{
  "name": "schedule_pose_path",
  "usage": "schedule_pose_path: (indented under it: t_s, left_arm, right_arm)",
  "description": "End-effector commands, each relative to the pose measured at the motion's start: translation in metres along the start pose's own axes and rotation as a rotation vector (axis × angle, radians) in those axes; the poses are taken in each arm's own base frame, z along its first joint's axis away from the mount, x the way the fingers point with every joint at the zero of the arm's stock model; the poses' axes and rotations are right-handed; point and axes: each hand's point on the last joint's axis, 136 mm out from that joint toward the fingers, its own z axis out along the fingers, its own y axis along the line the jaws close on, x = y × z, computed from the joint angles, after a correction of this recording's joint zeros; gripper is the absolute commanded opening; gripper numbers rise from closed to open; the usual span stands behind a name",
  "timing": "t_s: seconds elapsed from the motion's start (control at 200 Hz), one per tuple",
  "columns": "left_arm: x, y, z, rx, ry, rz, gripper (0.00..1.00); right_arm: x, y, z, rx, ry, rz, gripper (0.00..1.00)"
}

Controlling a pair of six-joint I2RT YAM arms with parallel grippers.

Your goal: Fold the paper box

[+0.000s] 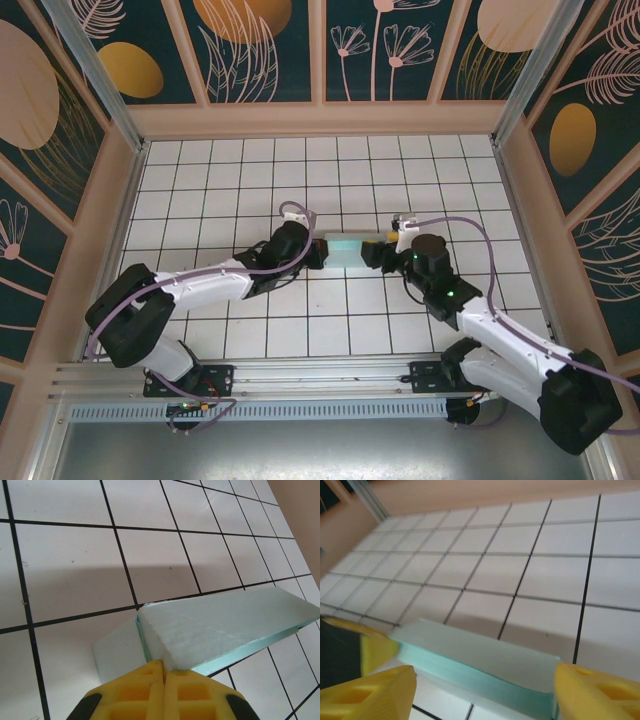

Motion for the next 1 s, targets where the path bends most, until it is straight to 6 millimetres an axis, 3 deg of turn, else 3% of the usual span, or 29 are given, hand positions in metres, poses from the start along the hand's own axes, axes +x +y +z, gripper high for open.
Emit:
schedule_pose_path:
  t_s: [0.0, 0.1, 0.235, 0.375, 0.591, 0.791, 0.991]
  left_arm:
    - [0.066, 0.038, 0.005, -0.124, 0.241, 0.037, 0.0]
    - [0.066, 0.036, 0.006, -0.121, 0.244, 0.044, 0.0]
    - [0.066, 0.037, 0.005, -0.122, 0.242, 0.049, 0.0]
    - [0.065, 0.031, 0.004, -0.097, 0.232, 0.041, 0.0]
    - [0.058, 0.023, -0.001, -0.053, 0.197, 0.028, 0.0]
    - [0.039, 0.006, -0.011, -0.001, 0.136, 0.031, 0.3]
    - [-0.007, -0.026, -0.05, 0.138, -0.062, 0.043, 0.49]
  right_arm:
    - [-0.031, 0.008, -0.009, -0.016, -0.1, 0.011, 0.78]
    - [-0.044, 0.005, -0.005, 0.015, -0.108, 0.05, 0.81]
    - [-0.041, -0.006, 0.014, 0.086, -0.04, 0.117, 0.81]
    - [-0.015, -0.022, 0.033, 0.171, 0.069, 0.135, 0.79]
    - [0.032, -0.044, 0.041, 0.246, 0.164, 0.145, 0.74]
    - [0.047, -0.046, 0.044, 0.243, 0.188, 0.167, 0.72]
    - [0.049, -0.044, 0.046, 0.231, 0.197, 0.171, 0.72]
